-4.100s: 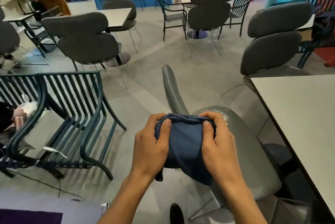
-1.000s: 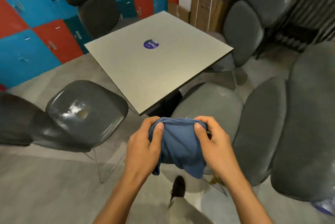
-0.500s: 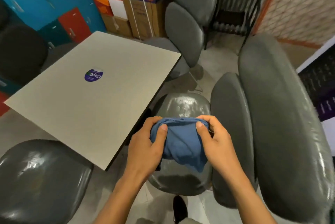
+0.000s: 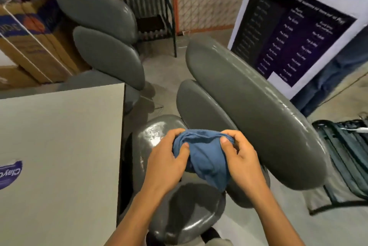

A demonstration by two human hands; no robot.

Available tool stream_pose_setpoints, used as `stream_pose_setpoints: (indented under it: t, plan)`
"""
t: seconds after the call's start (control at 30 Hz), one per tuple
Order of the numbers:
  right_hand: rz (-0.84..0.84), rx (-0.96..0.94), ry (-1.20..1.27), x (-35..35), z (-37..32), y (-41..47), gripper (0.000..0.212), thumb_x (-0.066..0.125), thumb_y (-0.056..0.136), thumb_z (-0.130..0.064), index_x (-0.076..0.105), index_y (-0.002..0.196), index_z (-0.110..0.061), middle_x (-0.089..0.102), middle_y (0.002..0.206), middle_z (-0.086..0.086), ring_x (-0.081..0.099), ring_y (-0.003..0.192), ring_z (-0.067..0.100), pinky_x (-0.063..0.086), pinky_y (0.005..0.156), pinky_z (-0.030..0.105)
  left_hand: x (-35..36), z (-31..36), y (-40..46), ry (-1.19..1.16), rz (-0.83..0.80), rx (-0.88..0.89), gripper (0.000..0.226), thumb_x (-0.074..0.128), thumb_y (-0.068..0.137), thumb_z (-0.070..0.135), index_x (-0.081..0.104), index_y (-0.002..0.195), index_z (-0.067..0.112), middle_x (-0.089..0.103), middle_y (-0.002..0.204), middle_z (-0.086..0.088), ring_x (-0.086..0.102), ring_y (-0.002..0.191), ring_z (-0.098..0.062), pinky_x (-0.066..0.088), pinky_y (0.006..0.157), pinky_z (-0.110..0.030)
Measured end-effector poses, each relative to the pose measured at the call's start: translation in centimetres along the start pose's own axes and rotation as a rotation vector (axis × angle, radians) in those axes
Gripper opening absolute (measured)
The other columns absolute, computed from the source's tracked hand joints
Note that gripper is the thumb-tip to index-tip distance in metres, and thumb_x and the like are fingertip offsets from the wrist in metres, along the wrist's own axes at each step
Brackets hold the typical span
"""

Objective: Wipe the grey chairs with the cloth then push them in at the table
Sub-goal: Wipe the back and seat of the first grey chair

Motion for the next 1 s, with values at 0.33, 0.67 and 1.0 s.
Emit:
stream_pose_setpoints:
  t: [0.33, 0.67, 1.0]
  plan:
    - [0.365, 0.023, -0.034, -5.1, -0.9, -1.0, 0.015, 0.057, 0.101, -0.021, 0.063, 0.101, -0.035, 0.068, 0.090, -0.016, 0.064, 0.084, 0.013, 0.055, 0.074, 0.032, 4.8, 4.4, 5.0, 0.051, -0.219, 0.264, 0.028, 0.056, 0.101, 0.024, 0.053, 0.122, 0.042, 0.065, 0.116, 0.019, 0.062, 0.105, -0.005, 0.053, 0.090, -0.037]
    - [0.438, -0.032, -0.045, -12.3, -1.1, 3.5, 0.016, 0.060, 0.100, -0.022, 0.062, 0.103, -0.038, 0.065, 0.088, -0.009, 0.061, 0.071, 0.021, 0.056, 0.068, 0.038, 11.6, 11.0, 10.1, 0.050, -0.139, 0.336, 0.033, 0.060, 0.100, 0.026, 0.042, 0.123, 0.042, 0.062, 0.114, 0.016, 0.062, 0.097, -0.005, 0.050, 0.080, -0.028]
    - [0.563, -0.101, -0.201, -17.1, -1.5, 10.1, 0.016, 0.062, 0.096, -0.015, 0.061, 0.102, -0.030, 0.065, 0.087, -0.013, 0.056, 0.069, 0.003, 0.048, 0.069, 0.022, 17.8, 14.7, 14.4, 0.115, 0.024, 0.501, 0.026, 0.068, 0.096, 0.024, 0.050, 0.113, 0.019, 0.045, 0.122, 0.005, 0.048, 0.092, 0.001, 0.038, 0.074, -0.018]
Point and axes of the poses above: each hand's wrist, its own y-axis towards the middle knuckle, its own x-axis out of the palm, z = x × y, the point moved 6 cm from there along y, towards the middle knuckle
